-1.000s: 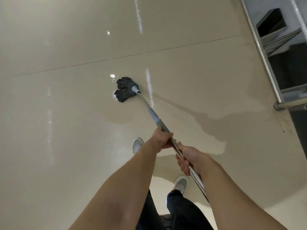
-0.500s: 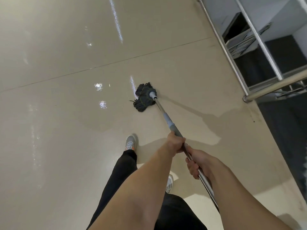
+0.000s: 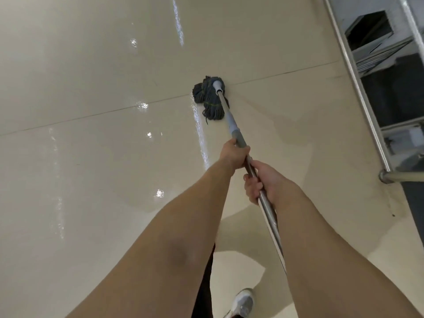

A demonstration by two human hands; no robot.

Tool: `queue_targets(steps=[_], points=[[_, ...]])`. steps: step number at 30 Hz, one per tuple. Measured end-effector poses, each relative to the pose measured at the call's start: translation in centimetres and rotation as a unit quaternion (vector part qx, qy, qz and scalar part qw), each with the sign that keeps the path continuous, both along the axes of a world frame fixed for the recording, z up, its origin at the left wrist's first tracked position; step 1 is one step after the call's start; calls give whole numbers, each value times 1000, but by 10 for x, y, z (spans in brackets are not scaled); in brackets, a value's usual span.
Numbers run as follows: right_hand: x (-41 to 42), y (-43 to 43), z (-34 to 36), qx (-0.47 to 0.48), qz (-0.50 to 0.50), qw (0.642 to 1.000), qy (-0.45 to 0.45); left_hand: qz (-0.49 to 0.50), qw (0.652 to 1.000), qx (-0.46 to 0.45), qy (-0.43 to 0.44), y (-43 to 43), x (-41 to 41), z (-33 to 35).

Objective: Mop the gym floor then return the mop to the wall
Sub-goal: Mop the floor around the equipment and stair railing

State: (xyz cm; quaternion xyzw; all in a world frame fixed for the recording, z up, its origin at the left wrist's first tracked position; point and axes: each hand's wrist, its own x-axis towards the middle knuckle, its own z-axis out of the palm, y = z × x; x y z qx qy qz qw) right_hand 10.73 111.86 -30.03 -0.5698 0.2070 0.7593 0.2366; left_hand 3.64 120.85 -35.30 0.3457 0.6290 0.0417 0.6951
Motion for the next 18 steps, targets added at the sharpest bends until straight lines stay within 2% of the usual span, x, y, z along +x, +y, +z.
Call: queue_targets(steps=[3, 7, 14, 18], points=[[18, 58, -1, 6, -1, 1000, -4, -9, 999, 38, -3, 54, 17, 6], [25, 72, 9, 6, 19, 1000, -20, 19, 1000, 15, -18, 67, 23, 17], [13, -27, 33, -14, 94, 994, -51, 37, 995, -91, -24, -25, 6, 32], [15, -105, 54, -12, 137, 989, -52, 55, 994, -97, -15, -108, 0, 51]])
